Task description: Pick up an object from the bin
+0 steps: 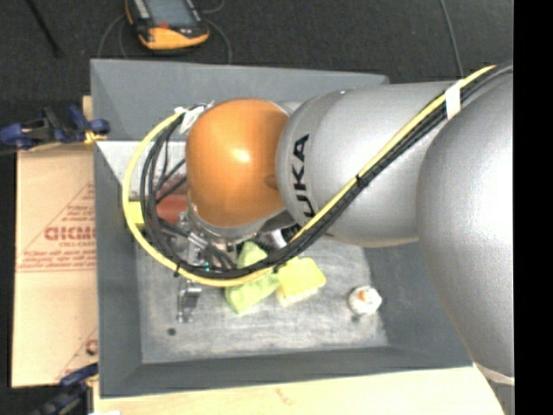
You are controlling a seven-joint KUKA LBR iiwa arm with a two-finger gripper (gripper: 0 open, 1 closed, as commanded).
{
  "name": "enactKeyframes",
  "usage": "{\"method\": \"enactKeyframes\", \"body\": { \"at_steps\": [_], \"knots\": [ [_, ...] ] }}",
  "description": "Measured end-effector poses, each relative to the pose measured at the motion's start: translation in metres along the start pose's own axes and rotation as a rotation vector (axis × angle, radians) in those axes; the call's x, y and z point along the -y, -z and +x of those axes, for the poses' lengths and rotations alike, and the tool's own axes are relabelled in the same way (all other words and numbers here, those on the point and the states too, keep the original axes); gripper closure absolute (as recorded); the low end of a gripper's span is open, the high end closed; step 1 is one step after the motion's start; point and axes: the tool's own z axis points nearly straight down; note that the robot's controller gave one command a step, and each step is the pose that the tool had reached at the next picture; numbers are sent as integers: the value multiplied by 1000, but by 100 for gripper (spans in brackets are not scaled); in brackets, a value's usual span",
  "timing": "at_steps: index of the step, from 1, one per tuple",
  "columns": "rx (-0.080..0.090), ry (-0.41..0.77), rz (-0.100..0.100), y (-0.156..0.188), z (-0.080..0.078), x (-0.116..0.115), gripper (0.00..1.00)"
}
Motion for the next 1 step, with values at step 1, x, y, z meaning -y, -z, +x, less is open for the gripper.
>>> {"method": "enactKeyframes", "body": {
  "at_steps": [1],
  "knots": [
    [7, -3, -2, 4, -2, 1, 0]
  ]
}}
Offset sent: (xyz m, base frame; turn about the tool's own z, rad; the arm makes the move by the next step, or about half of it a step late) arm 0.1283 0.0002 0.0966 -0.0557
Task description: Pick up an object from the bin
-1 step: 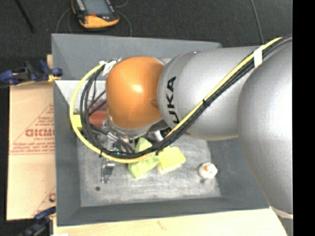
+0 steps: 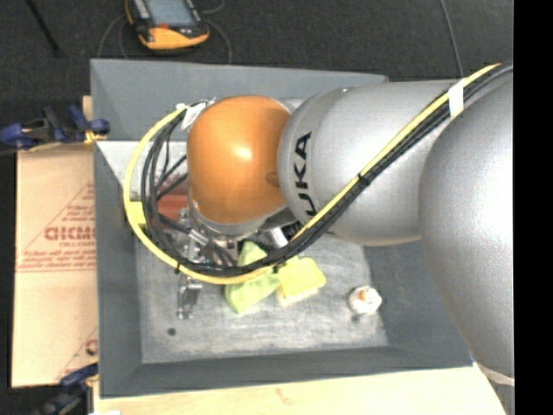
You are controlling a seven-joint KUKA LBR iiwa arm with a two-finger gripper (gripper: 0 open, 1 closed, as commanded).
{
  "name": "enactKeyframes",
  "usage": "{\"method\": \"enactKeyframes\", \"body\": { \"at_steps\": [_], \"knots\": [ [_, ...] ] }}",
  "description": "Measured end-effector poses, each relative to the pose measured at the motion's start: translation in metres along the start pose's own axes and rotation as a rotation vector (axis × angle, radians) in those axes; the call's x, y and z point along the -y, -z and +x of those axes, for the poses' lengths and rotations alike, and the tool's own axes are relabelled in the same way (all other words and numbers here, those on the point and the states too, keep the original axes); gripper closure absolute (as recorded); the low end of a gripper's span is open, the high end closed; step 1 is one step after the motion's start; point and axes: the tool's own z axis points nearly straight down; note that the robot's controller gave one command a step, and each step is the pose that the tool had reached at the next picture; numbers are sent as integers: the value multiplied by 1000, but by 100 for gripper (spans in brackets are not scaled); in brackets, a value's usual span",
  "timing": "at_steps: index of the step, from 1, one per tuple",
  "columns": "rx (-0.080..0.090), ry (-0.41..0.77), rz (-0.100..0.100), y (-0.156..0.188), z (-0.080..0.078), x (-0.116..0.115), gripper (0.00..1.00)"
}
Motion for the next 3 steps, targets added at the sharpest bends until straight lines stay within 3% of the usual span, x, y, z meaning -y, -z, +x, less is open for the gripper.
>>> {"method": "enactKeyframes", "body": {
  "at_steps": [1, 2, 3],
  "knots": [
    [-2, 27, 2, 40, -54, -1, 0],
    [2, -7, 0, 64, -76, 48, 0],
    [2, 17, 2, 59, -21, 57, 0]
  ]
}}
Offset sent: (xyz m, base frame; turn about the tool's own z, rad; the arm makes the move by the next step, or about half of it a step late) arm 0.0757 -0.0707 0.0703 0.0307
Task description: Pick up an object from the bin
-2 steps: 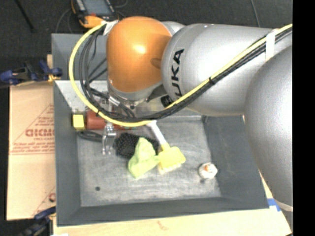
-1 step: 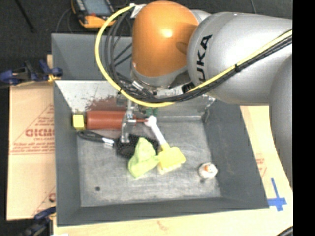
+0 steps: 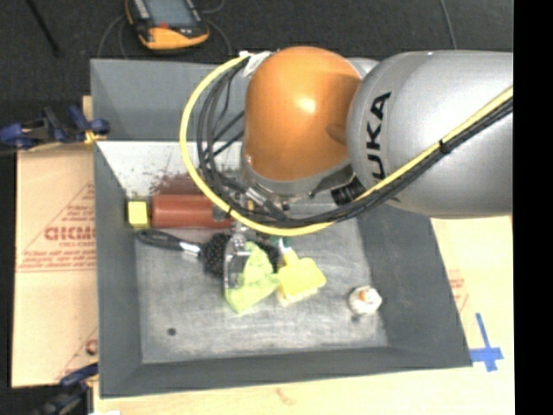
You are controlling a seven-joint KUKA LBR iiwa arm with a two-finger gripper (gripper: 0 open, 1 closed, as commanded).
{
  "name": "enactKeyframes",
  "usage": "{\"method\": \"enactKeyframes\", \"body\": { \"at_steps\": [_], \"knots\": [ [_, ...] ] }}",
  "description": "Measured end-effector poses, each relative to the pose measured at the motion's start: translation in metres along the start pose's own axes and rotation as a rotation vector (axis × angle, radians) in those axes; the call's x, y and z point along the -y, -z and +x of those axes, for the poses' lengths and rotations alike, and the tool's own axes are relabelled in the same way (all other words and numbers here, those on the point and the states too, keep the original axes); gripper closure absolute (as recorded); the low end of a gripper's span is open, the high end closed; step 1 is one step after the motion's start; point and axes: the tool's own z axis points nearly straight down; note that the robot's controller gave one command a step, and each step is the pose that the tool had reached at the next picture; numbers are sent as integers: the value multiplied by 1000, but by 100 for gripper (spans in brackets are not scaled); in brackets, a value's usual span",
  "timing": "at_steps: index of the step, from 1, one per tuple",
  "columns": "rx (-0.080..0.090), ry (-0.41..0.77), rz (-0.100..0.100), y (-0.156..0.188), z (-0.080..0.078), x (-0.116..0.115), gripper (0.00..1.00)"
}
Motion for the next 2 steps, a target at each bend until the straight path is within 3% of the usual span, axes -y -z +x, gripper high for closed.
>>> {"method": "enactKeyframes", "body": {
  "at_steps": [1, 2],
  "knots": [
    [10, 63, -5, -38, -11, -27, 0],
    [-11, 76, -2, -26, -57, 11, 0]
  ]
}}
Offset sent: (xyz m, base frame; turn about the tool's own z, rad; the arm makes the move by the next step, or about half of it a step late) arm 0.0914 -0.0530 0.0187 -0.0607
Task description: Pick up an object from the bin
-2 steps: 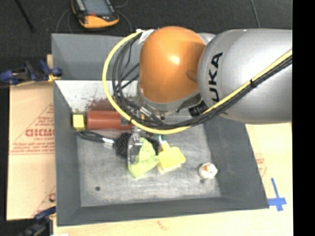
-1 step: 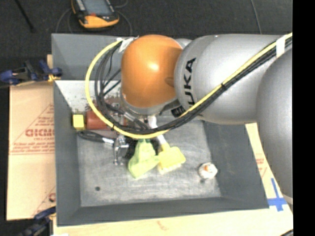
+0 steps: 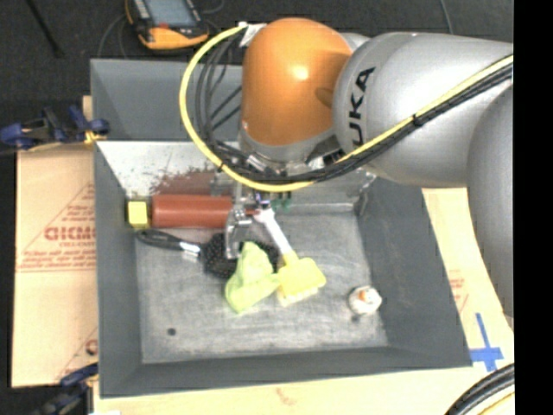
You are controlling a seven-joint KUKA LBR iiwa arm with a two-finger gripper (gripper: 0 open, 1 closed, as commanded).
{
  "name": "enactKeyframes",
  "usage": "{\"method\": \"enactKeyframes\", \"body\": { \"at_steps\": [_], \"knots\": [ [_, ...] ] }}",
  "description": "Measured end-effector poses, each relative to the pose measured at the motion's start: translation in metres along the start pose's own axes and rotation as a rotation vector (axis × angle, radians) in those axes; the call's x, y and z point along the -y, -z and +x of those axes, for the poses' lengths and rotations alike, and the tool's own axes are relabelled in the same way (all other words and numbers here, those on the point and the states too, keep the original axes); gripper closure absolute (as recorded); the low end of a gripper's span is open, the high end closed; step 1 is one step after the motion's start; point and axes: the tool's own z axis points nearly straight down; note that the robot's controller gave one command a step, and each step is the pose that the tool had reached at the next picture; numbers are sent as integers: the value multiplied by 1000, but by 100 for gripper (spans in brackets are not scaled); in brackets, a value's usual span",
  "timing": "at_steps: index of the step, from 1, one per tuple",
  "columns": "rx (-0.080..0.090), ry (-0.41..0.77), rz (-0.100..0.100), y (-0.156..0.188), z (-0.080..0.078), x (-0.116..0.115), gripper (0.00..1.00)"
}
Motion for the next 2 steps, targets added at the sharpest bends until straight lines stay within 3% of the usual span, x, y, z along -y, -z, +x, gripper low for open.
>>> {"method": "enactKeyframes", "body": {
  "at_steps": [1, 2],
  "knots": [
    [27, 99, 4, -8, 16, 24, 0],
    [3, 266, 3, -50, 43, 17, 0]
  ]
}}
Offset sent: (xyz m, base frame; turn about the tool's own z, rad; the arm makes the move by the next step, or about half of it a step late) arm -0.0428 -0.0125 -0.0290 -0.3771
